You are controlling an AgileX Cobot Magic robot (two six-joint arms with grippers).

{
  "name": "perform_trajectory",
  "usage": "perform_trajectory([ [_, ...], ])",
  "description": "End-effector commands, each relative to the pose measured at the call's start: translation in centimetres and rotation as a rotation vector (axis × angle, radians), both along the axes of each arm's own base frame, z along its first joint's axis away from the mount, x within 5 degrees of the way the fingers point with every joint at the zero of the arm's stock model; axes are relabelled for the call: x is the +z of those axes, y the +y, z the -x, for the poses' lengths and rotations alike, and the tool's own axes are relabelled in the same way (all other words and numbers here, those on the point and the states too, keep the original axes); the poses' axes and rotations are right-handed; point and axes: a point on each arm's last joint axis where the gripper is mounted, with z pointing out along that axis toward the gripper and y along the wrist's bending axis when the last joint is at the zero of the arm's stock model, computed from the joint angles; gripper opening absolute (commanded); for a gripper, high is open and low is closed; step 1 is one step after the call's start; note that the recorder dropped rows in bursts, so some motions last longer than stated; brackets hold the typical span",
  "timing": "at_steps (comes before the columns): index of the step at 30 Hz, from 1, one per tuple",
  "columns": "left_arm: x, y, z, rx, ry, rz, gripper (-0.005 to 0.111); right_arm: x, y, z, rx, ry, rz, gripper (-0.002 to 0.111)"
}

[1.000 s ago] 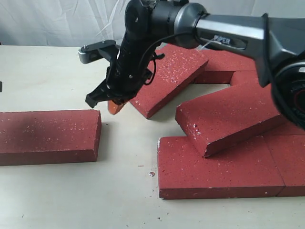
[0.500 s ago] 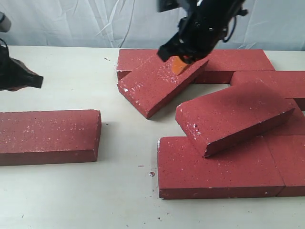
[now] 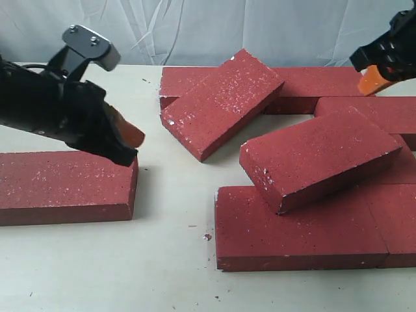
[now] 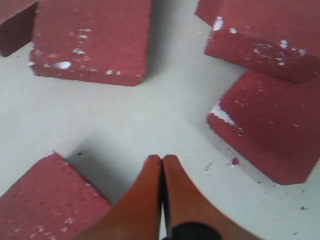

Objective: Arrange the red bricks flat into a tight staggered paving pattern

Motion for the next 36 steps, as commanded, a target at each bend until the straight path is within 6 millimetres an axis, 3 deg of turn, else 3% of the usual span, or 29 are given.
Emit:
perform_trajectory([
  [1, 0.5, -3.0, 1.8, -0.095, -0.027, 0.03, 0.0, -0.5, -3.1, -0.2, -0.066, -0.023, 0.024, -0.001],
  [8, 0.4, -6.7, 3.5, -0.159, -0.105, 0.057, 0.0, -2.4, -6.7, -1.2, -0.139, 0.003, 0.056, -0.001],
  [13, -3.9, -9.4, 2.1, -0.211, 0.02, -0.034, 0.0, -5.5, -7.7, -3.1, -0.141, 0.022, 0.085, -0.001],
  [20, -6.0, -13.4, 0.7, -0.281, 0.076, -0.056, 0.0, -8.9, -8.1, -4.5, -0.123, 0.076, 0.107, -0.001],
  [26, -7.2, -14.6, 0.1, -0.28, 0.11, -0.063, 0.0, -10.7, -8.1, -5.1, -0.112, 0.104, 0.099, -0.001],
  [36, -6.8, -15.0, -0.4, -0.253, 0.09, -0.038, 0.0, -12.2, -7.9, -5.3, -0.102, 0.146, 0.069, -0.001],
])
